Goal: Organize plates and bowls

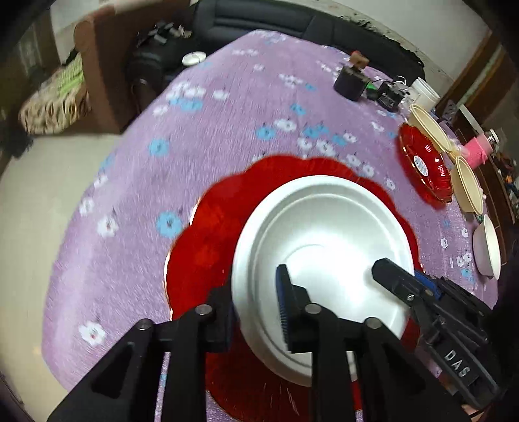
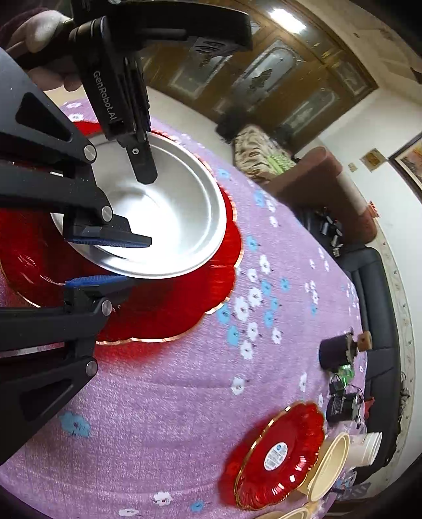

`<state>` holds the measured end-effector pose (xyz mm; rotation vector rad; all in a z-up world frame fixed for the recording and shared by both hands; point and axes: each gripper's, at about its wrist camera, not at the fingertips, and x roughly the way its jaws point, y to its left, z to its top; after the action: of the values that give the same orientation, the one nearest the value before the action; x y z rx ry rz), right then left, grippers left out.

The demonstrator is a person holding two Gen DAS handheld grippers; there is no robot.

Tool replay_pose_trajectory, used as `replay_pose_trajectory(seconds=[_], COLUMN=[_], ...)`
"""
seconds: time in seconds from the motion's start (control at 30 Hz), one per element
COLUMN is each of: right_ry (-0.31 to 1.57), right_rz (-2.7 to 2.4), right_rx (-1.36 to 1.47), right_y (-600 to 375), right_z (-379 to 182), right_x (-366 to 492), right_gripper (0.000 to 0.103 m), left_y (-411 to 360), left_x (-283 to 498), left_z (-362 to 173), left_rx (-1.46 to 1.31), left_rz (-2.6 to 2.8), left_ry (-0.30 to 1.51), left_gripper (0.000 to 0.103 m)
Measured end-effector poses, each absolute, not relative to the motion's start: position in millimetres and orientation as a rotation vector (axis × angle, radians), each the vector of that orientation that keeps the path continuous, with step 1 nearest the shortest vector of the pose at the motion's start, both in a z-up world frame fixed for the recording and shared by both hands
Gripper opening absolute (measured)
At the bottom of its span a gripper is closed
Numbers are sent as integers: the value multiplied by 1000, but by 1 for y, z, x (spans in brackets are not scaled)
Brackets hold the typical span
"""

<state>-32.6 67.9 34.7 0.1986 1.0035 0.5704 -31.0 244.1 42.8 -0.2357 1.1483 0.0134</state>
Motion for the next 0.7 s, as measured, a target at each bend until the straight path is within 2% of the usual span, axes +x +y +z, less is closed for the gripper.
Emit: replay_pose_trajectory(seconds=[0.07,0.13,0.4,0.7], right_ry=[999,990,912,819], right_rz=[563,573,582,498], right_rx=[169,150,207,282], right_y=[71,73,54,-10], right_z=[34,36,56,79], right_x=[-35,-37,-48,-57], right_gripper=[17,19,27,27], left_y=[247,248,233,179], left_x=[-36,-40,-63,-74], left_z=[44,50,92,121], left_rx=[-258,-272,-197,-13], left_rz=[19,14,57,66], left_ry=[1132,1112,965,851], left_gripper=[33,44,64,66])
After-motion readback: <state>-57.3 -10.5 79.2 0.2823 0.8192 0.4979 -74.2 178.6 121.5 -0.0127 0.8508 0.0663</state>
